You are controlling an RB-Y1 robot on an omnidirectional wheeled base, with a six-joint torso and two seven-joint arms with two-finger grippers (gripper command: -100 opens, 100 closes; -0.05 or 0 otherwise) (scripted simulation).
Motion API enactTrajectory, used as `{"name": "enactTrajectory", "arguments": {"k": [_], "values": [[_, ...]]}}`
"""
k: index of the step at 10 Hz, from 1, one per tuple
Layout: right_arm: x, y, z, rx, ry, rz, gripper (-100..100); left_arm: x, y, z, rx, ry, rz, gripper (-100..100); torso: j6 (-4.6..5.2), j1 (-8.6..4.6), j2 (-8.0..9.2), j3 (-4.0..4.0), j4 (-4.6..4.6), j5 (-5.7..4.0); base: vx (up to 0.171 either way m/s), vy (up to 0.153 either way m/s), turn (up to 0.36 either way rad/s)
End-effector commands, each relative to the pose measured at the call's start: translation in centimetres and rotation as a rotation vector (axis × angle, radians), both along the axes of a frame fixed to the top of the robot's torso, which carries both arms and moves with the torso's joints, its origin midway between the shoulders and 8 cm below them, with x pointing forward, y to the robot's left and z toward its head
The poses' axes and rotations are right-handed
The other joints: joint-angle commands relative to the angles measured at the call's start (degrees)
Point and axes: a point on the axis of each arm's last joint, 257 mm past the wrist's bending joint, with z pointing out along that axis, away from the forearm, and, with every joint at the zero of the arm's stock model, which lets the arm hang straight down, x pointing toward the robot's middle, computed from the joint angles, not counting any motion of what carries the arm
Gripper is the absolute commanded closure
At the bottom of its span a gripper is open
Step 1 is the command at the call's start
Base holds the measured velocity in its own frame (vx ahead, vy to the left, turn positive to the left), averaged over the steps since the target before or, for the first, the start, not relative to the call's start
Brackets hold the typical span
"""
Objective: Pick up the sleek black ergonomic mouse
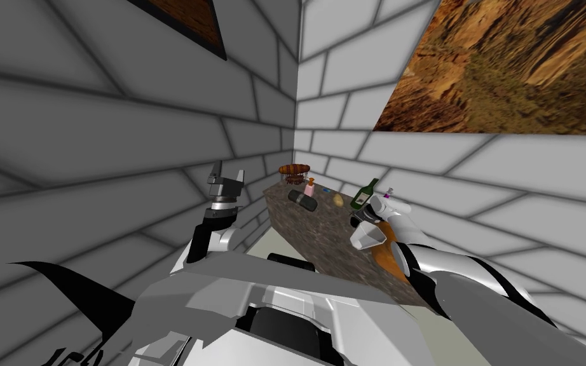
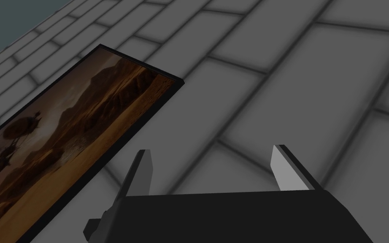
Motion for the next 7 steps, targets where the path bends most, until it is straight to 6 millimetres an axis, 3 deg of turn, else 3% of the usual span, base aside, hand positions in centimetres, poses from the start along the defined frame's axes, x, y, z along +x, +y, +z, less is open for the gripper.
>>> {"name": "enactTrajectory", "arguments": {"k": [1,2,6,7], "values": [[0.0,0.0,0.0,0.0,0.0,0.0,-100,0.0,0.0,0.0,0.0,0.0,0.0,0,0.0,0.0,0.0,0.0,0.0,0.0,0.013,-0.005,0.003],[0.04,-0.01,-0.1,-0.001,-0.003,0.0,100,0.0,0.0,0.0,0.0,0.0,0.0,0,0.0,0.02,0.02,0.02,0.01,0.02,0.0,0.0,0.0],[0.09,-0.02,-0.03,-0.001,-0.004,0.0,100,0.0,0.0,0.0,0.0,0.0,0.0,0,-0.02,0.02,-0.02,-0.03,-0.04,-0.01,0.0,0.0,0.0],[0.09,-0.01,-0.03,-0.001,-0.004,0.0,0,0.0,0.0,0.0,0.0,0.0,0.0,0,-0.02,0.02,-0.03,-0.04,-0.04,-0.01,0.0,0.0,0.0]]}}
